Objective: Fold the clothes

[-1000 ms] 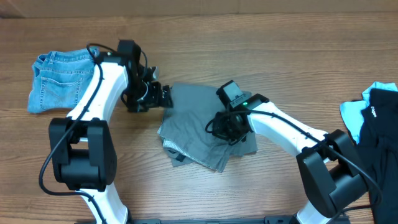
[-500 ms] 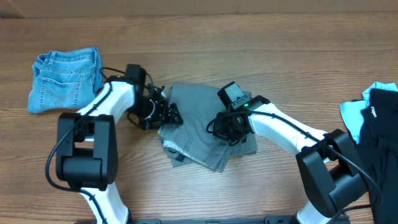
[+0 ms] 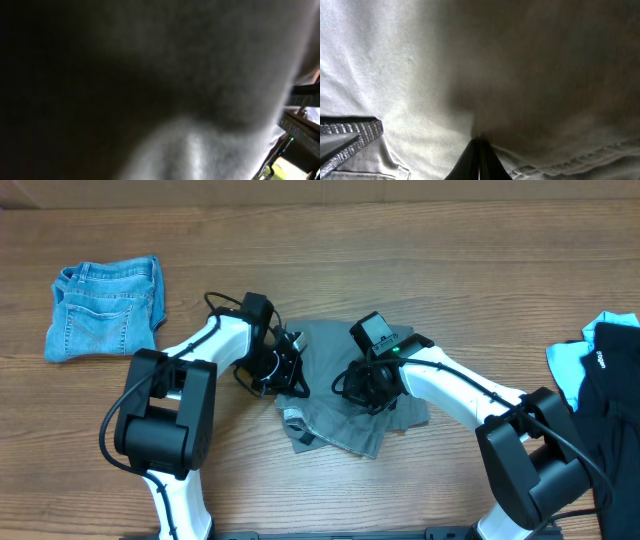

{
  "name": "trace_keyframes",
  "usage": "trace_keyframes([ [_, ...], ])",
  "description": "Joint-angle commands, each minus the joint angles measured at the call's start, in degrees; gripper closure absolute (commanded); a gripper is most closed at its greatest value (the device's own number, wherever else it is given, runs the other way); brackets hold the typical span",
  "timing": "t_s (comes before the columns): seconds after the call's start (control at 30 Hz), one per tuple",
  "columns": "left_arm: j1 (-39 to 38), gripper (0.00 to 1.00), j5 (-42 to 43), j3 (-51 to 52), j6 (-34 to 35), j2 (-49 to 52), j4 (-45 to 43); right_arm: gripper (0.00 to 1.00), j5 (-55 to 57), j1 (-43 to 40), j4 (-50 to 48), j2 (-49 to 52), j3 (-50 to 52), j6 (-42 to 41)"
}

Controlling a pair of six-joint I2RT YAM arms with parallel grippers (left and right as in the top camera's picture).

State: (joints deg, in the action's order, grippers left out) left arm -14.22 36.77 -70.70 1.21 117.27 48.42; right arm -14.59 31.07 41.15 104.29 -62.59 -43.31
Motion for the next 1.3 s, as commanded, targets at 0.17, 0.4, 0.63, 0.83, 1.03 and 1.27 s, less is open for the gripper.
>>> trace_keyframes([
  [0.17,6.40,0.96,-2.38,-6.86,-3.54,0.33,11.32,0.96,1.01,-0.35,9.62,-4.48,-2.84,2.14],
  [0.4,15.61,0.95,5.86,-23.65,-5.92,-4.74,20.79,0.96,3.63,-0.37,13.25,-15.50,-5.07,3.23],
  [0.63,22.03,0.96,12.15,-36.20,0.09,-7.34,18.25,0.96,5.16,-0.46,12.13,-22.80,-5.07,3.21],
  [0.83,27.50,0.96,10.62,-41.79,7.69,-7.34,7.28,0.96,5.14,-0.46,12.96,-23.02,-5.05,3.23],
  [1.03,33.42,0.96,6.19,-41.81,13.99,-7.23,-6.27,0.96,5.16,-0.46,13.27,-23.02,-5.05,3.23],
  [1.27,38.93,0.96,1.11,-41.81,19.17,-7.02,-13.18,0.96,5.14,-0.46,13.75,-23.02,-5.05,3.21],
])
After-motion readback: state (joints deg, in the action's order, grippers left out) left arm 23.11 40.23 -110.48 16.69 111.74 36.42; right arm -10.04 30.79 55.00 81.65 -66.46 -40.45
